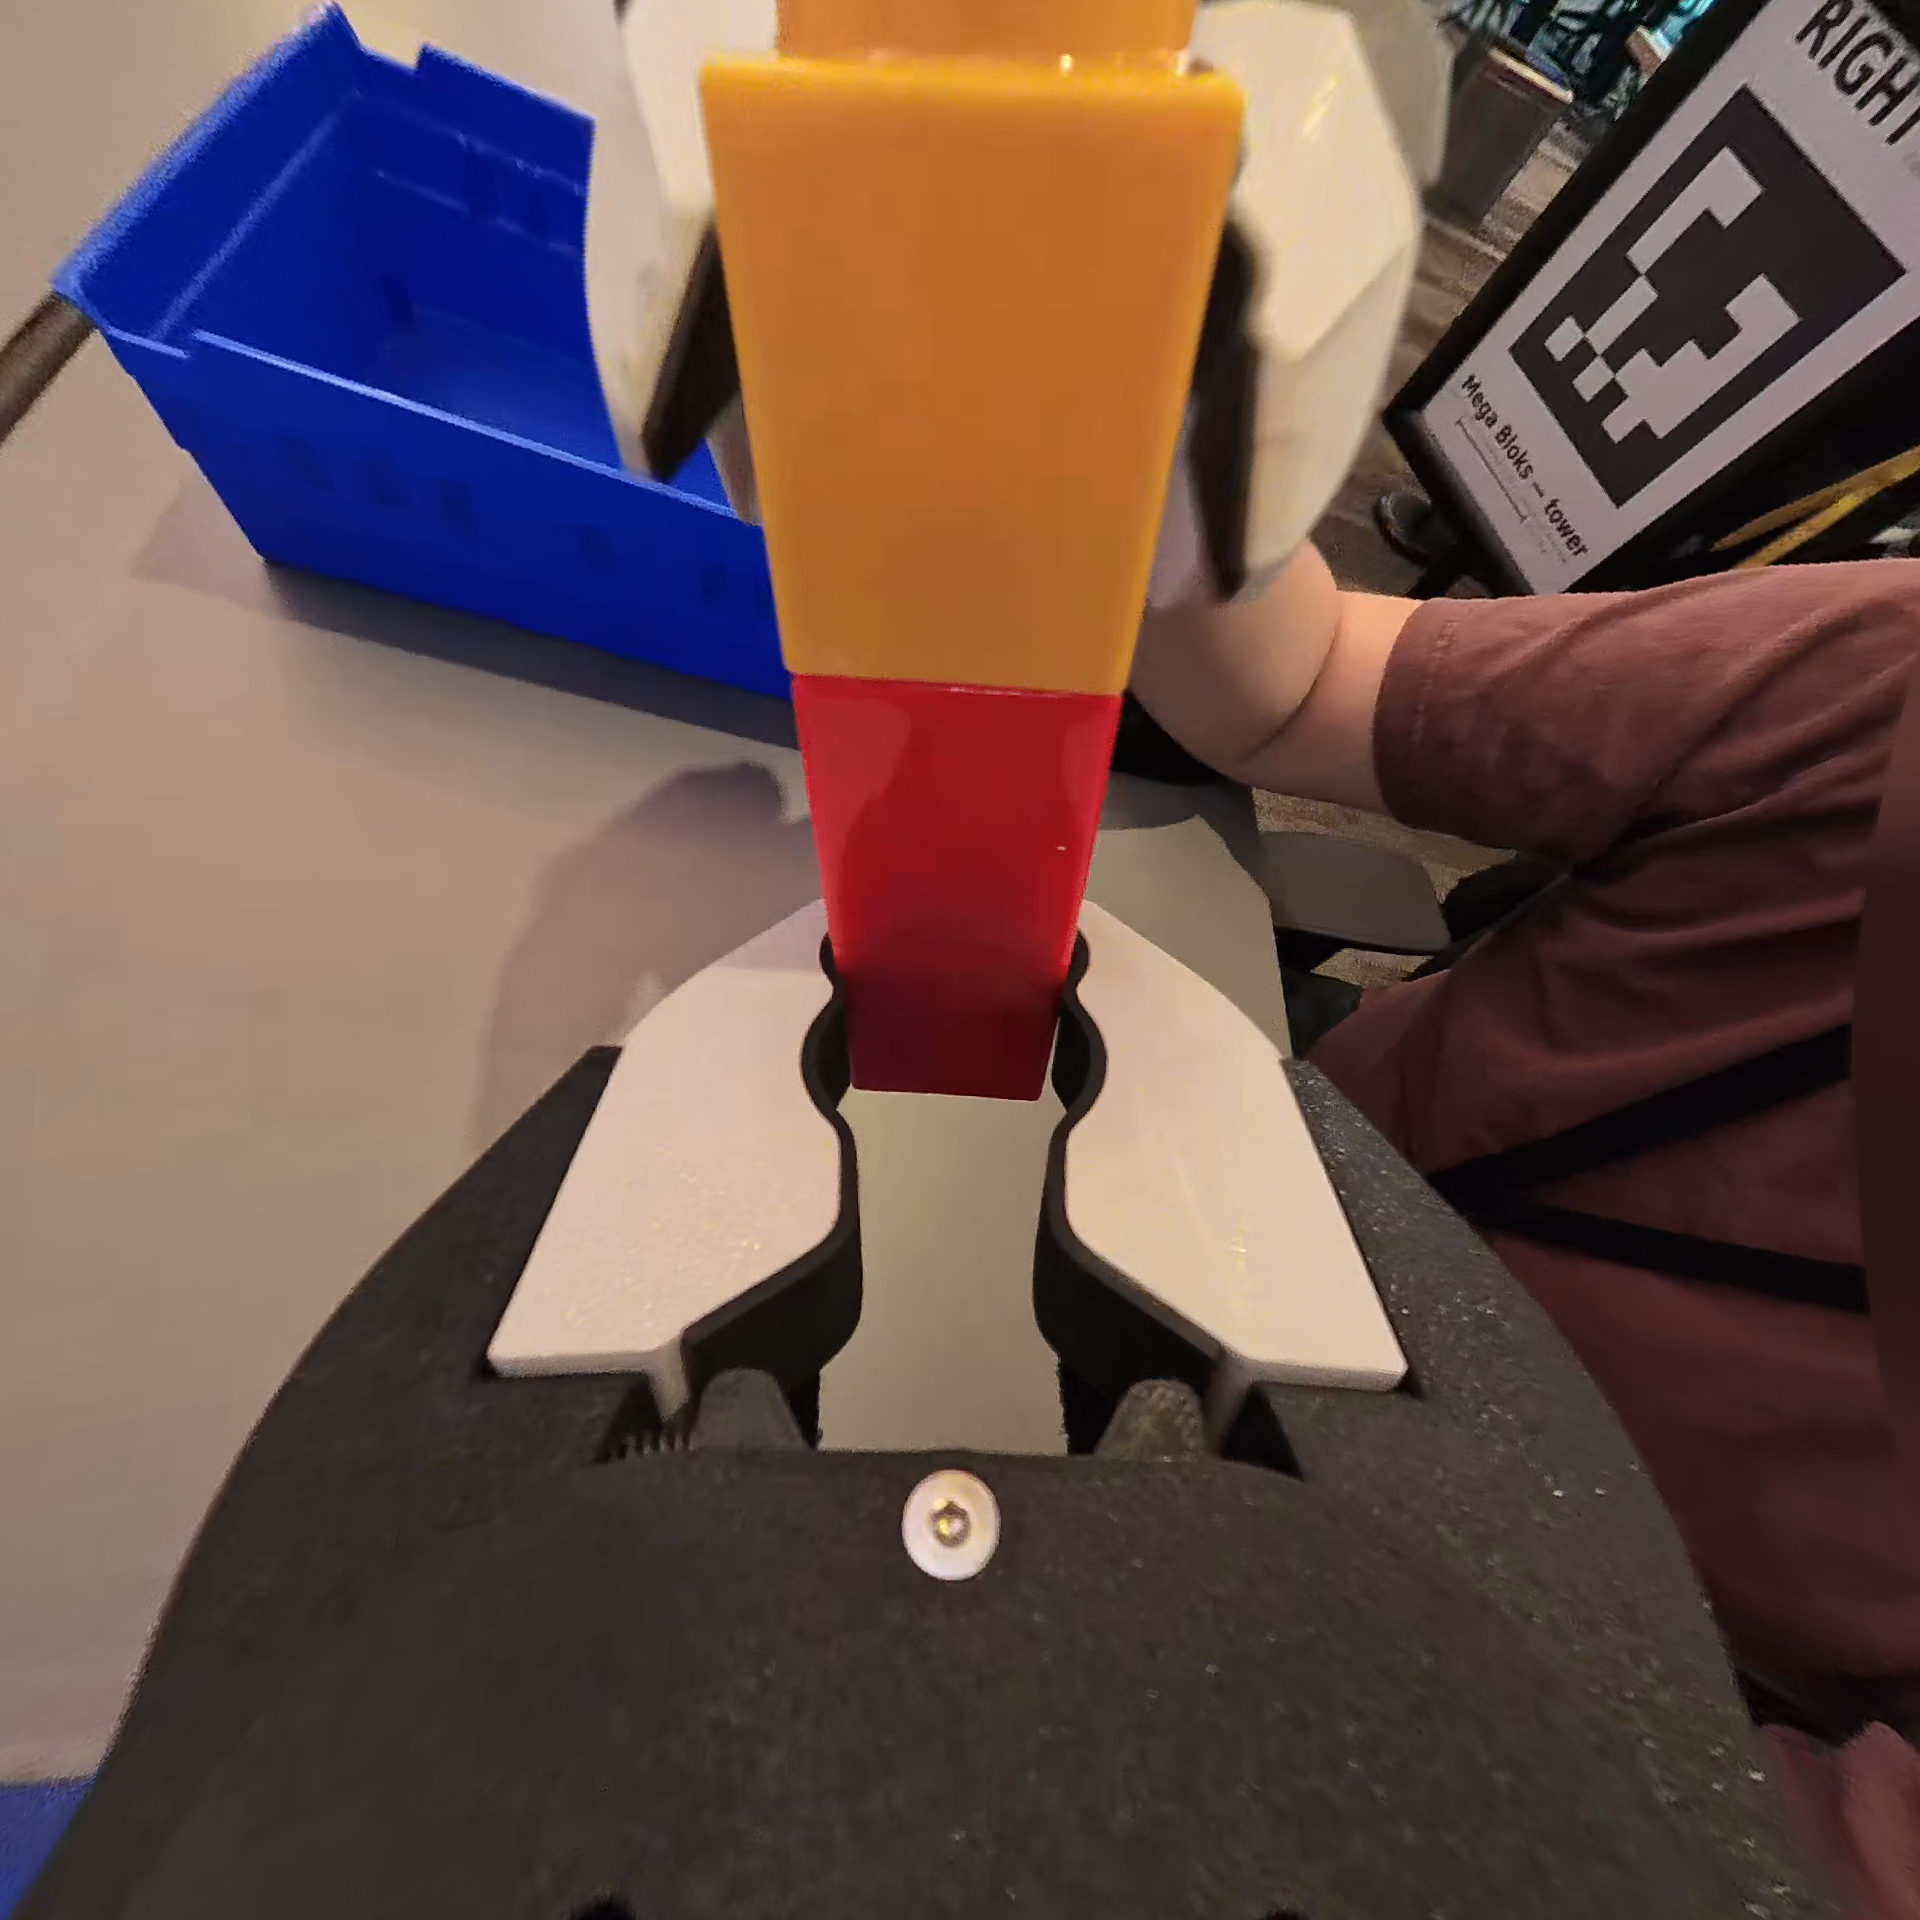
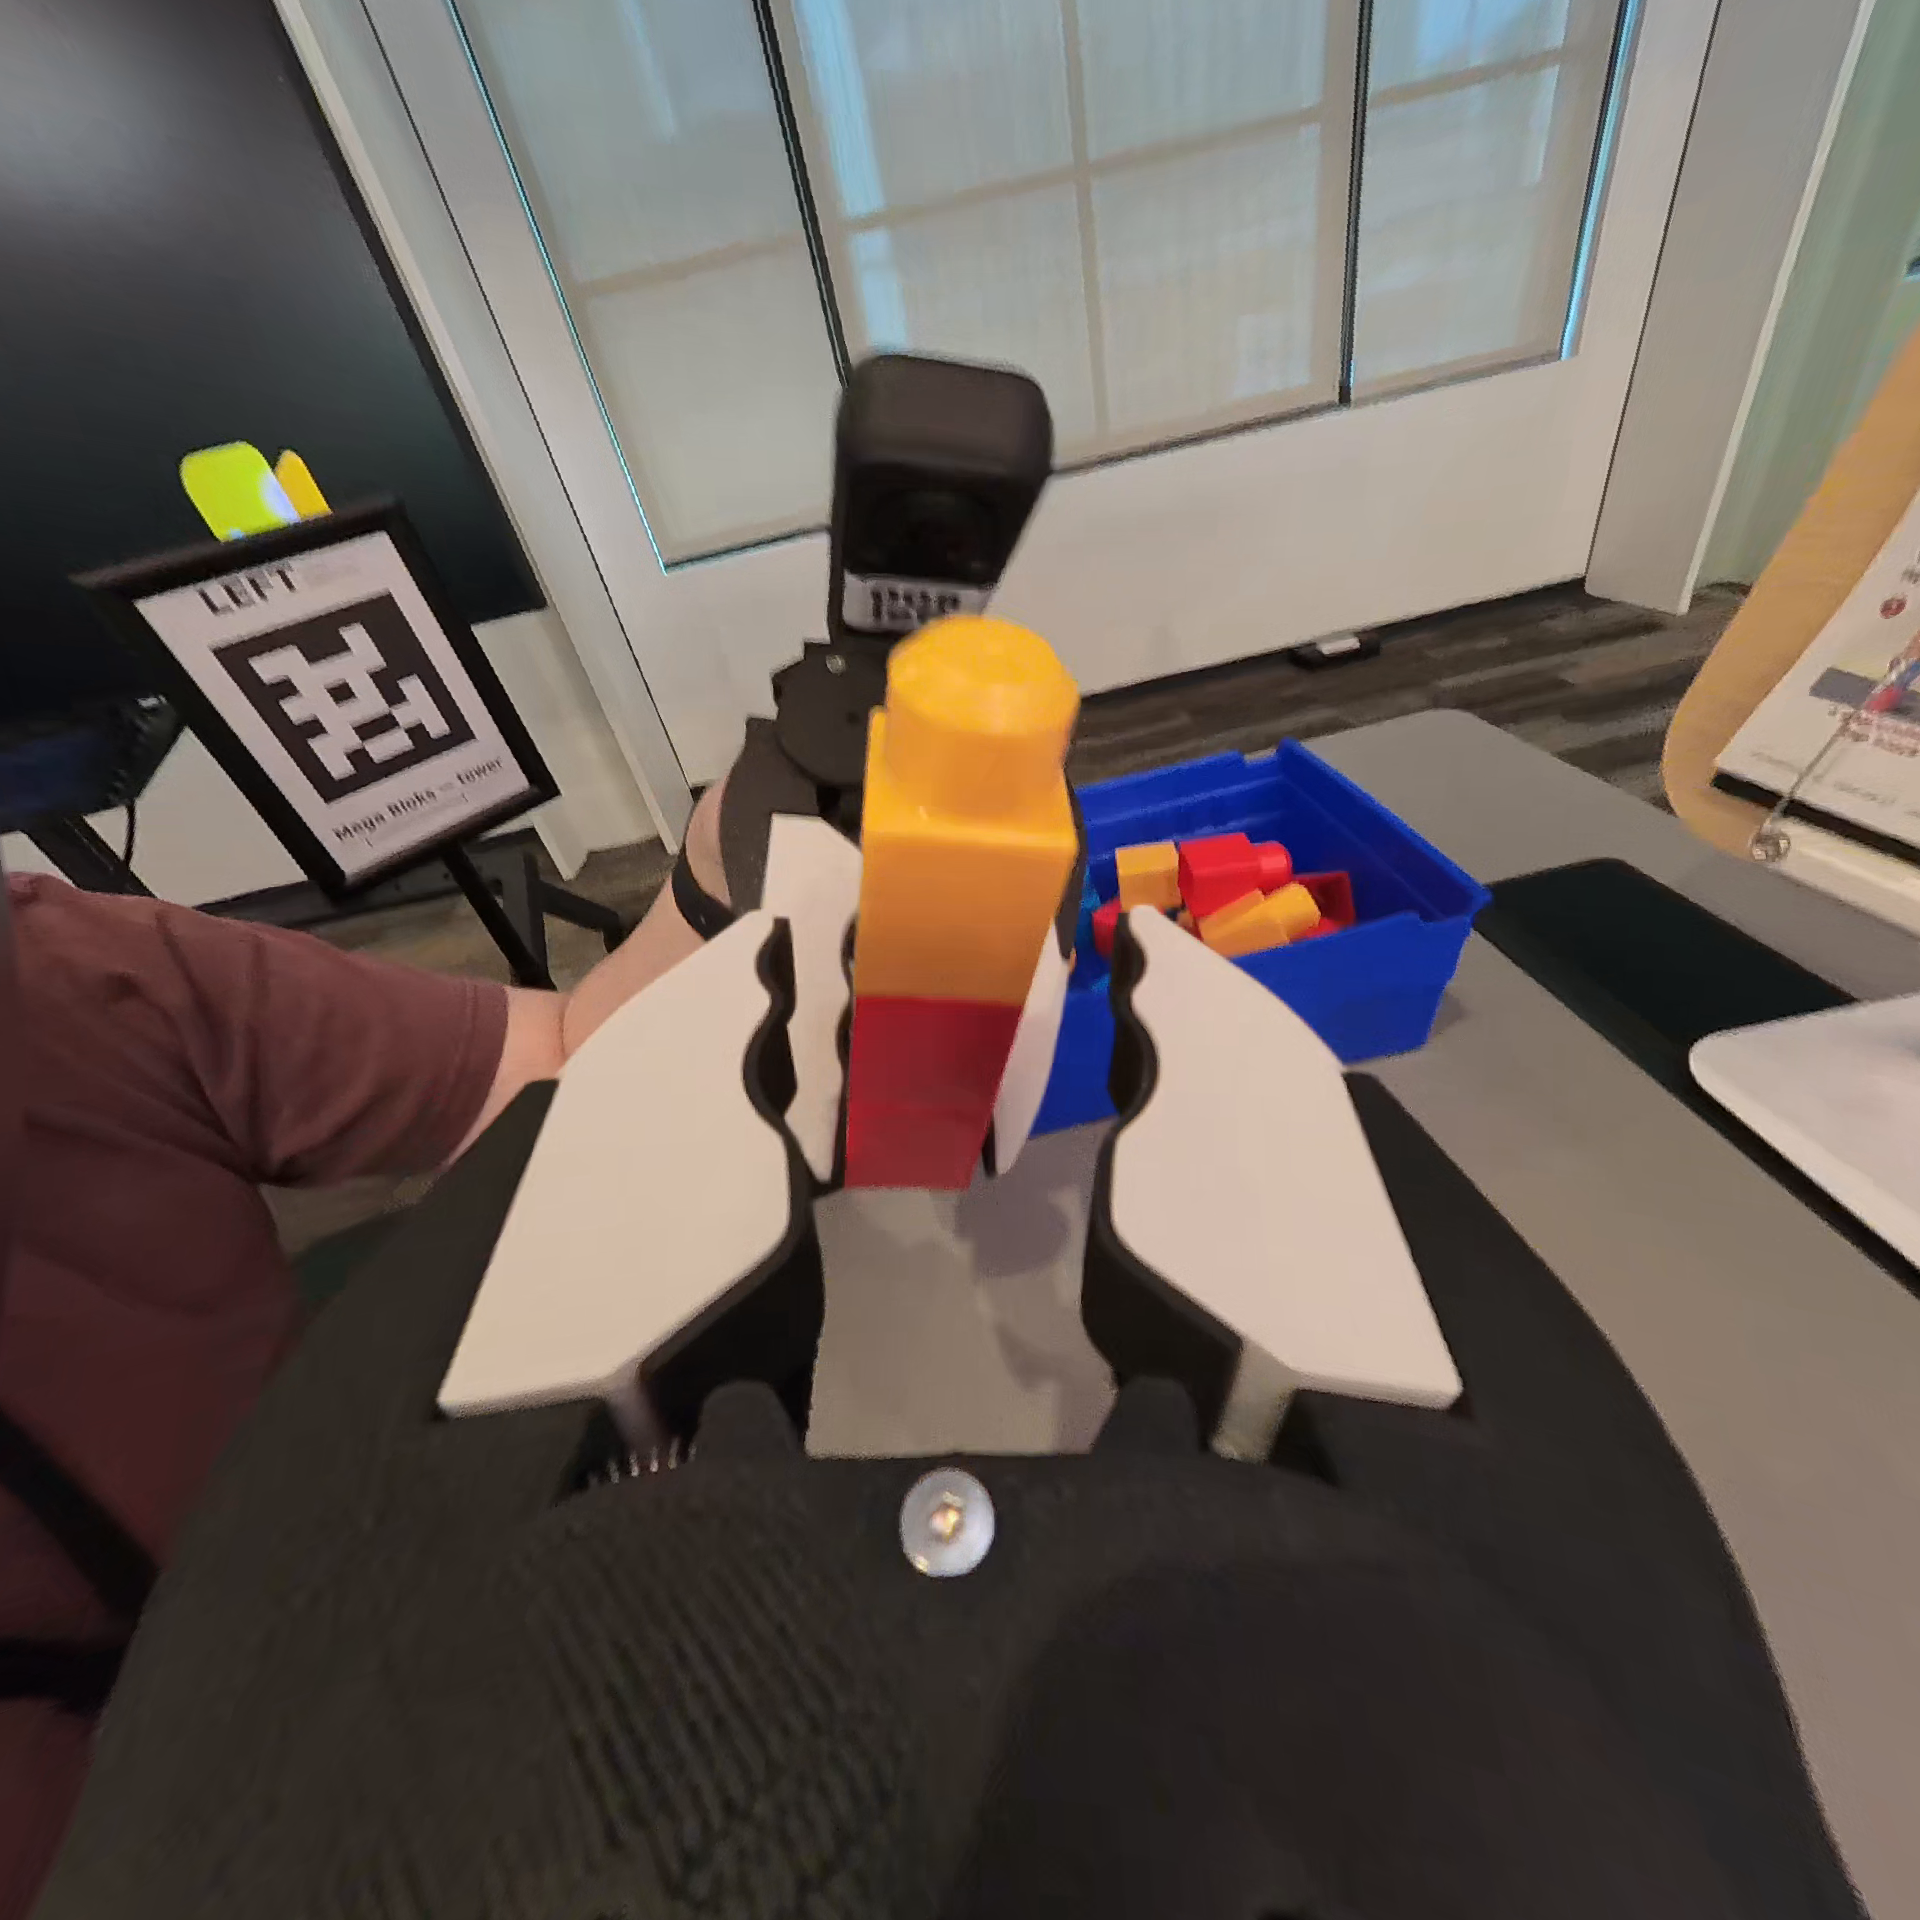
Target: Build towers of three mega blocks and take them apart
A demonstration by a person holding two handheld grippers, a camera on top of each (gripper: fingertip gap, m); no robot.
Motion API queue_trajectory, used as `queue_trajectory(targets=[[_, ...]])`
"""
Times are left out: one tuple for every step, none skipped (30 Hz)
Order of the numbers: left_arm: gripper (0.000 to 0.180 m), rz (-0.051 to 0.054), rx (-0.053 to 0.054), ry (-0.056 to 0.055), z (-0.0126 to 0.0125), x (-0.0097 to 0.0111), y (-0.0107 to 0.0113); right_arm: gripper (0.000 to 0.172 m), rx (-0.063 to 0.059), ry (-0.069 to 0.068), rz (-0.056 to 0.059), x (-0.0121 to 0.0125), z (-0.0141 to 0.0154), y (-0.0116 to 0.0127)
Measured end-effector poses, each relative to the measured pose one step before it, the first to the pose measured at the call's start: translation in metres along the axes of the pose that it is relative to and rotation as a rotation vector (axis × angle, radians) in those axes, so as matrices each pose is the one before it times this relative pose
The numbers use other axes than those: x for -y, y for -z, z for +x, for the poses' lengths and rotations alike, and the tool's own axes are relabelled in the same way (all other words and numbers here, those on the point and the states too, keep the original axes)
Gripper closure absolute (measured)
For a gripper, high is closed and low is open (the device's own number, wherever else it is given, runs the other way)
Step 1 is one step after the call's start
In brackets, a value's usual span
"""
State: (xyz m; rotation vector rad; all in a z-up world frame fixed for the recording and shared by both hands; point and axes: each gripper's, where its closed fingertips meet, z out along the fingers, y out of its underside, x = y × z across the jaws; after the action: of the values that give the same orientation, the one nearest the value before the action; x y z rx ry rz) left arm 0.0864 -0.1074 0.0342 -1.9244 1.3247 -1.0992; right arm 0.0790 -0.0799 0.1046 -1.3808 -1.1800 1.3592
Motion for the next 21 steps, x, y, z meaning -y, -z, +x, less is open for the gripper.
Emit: queue_trajectory(targets=[[0.145,0.0161,-0.0042,-0.0003,0.00118,0.00233,0.00240,0.113,-0.0031,-0.0113,-0.0319,-0.00586,0.00126,-0.00222],[0.145,0.0154,-0.0097,0.0029,0.00189,0.00225,0.00168,0.113,0.0154,-0.0114,-0.0306,-0.00621,-0.00101,-0.00352],[0.145,0.0068,-0.0016,0.0027,0.00049,0.00107,0.00100,0.117,0.0263,-0.0130,-0.0330,-0.00643,-0.00245,-0.00407],[0.145,-0.0019,0.0099,-0.0011,-0.00113,-0.00019,0.00010,0.122,0.0248,-0.0087,-0.0267,-0.00512,-0.00247,-0.00417],[0.145,-0.0127,0.0142,-0.0043,-0.00182,-0.00189,-0.00073,0.125,0.0159,0.0015,-0.0172,-0.00351,-0.00190,-0.00358],[0.145,-0.0182,0.0118,-0.0081,-0.00122,-0.00257,-0.00148,0.135,0.0029,0.0075,-0.0134,-0.00255,-0.00027,-0.00223],[0.144,-0.0126,0.0214,-0.0057,-0.00274,-0.00221,-0.00092,0.136,-0.0126,0.0065,-0.0149,-0.00180,0.00148,-0.00039],[0.143,0.0083,0.0233,0.0058,-0.00331,0.00126,0.00009,0.136,-0.0204,0.0133,-0.0089,-0.00011,0.00210,0.00158],[0.142,0.0354,0.0103,0.0080,-0.00207,0.00550,0.00125,0.136,-0.0202,0.0211,0.0140,0.00381,0.00159,0.00426],[0.142,0.0536,0.0029,0.0086,-0.00141,0.00789,0.00285,0.136,-0.0214,0.0172,0.0268,0.00649,0.00174,0.00721],[0.141,0.0487,0.0023,0.0123,-0.00166,0.00726,0.00427,0.136,-0.0301,0.0150,0.0278,0.00790,0.00309,0.01081],[0.141,0.0346,-0.0014,0.0131,-0.00133,0.00496,0.00509,0.136,-0.0453,0.0225,0.0286,0.00891,0.00557,0.01490],[0.140,0.0250,-0.0018,0.0130,-0.00098,0.00341,0.00526,0.136,-0.0672,0.0315,0.0362,0.01012,0.01008,0.01899],[0.140,0.0166,0.0016,0.0104,-0.00132,0.00219,0.00527,0.136,-0.0975,0.0313,0.0435,0.01023,0.01704,0.02222],[0.140,0.0125,0.0075,0.0066,-0.00158,0.00184,0.00494,0.136,-0.1273,0.0236,0.0328,0.00645,0.02563,0.02285],[0.140,0.0129,0.0131,0.0024,-0.00181,0.00194,0.00450,0.136,-0.1466,0.0168,0.0065,-0.00089,0.03324,0.02037],[0.139,0.0128,0.0144,-0.0016,-0.00174,0.00210,0.00396,0.136,-0.1517,0.0143,-0.0205,-0.00943,0.03810,0.01523],[0.139,0.0075,0.0106,-0.0046,-0.00105,0.00133,0.00335,0.136,-0.1350,0.0085,-0.0418,-0.01755,0.03794,0.00831],[0.139,0.0014,0.0071,-0.0044,-0.00064,0.00042,0.00266,0.136,-0.0911,-0.0115,-0.0525,-0.02315,0.03163,0.00074],[0.139,-0.0012,0.0049,-0.0019,-0.00022,-0.00009,0.00214,0.136,-0.0341,-0.0376,-0.0538,-0.02496,0.02176,-0.00552],[0.139,-0.0026,0.0025,0.0000,-0.00011,-0.00054,0.00174,0.136,0.0082,-0.0480,-0.0524,-0.02462,0.01324,-0.00927]])
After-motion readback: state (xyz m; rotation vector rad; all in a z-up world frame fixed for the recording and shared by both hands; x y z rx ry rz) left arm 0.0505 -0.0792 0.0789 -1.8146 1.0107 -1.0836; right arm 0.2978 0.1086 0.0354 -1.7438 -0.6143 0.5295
